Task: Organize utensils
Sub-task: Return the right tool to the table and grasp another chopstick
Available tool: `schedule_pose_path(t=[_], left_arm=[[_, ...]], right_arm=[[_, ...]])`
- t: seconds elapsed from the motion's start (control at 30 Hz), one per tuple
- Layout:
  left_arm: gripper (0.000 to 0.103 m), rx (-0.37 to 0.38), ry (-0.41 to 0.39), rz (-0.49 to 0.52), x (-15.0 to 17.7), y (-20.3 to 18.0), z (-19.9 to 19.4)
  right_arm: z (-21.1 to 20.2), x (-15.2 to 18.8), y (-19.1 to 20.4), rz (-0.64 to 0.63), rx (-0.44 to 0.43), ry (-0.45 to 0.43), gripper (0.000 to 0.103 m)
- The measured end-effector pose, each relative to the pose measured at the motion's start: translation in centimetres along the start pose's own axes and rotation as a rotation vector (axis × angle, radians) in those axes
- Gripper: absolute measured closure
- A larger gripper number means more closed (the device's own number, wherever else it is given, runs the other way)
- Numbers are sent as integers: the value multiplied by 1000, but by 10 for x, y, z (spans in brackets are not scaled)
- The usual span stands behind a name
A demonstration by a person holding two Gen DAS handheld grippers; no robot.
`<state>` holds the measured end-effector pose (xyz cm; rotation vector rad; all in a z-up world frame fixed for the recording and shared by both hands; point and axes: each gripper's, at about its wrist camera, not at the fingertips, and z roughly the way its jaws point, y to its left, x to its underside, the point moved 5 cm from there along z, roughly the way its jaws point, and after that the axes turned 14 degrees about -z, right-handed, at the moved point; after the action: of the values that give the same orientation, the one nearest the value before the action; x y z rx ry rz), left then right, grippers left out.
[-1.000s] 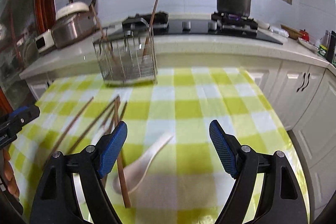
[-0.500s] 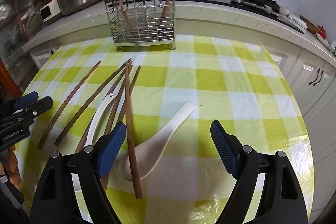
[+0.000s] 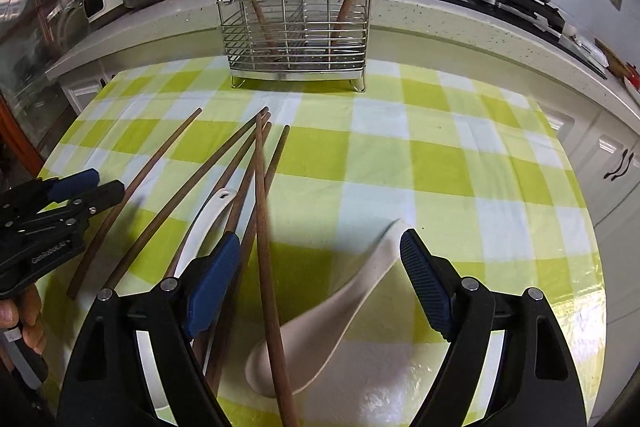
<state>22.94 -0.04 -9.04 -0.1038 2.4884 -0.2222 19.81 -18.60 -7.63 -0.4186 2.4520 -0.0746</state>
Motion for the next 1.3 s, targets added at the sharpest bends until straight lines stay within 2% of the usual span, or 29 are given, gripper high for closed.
schedule_pose_path(t=[0.13,0.2,0.43,0.53,0.63,0.8,1.07,1.3], left_arm=[[66,-12,32,20,-1,-2,17],[73,-31,45,41,-3,-3,25],[83,-39,61,64,-9,-6,35],[94,-40,62,62,-11,-6,37],[96,-28,63,50,-12,-3,37],[96,-20,58,29,-13,2,35],[96,-5,51,12,-16,8,34],[96,7,52,4,-19,11,36]], right_arm=[[4,1,-2,0,1,10,27],[5,1,-4,-2,5,16,27],[11,-3,-3,-14,0,30,26],[15,-5,1,-28,-8,39,26],[21,-8,6,-47,-25,57,33],[30,-8,10,-58,-46,92,53],[44,-10,13,-63,-68,126,65],[50,-18,10,-76,-78,129,83]])
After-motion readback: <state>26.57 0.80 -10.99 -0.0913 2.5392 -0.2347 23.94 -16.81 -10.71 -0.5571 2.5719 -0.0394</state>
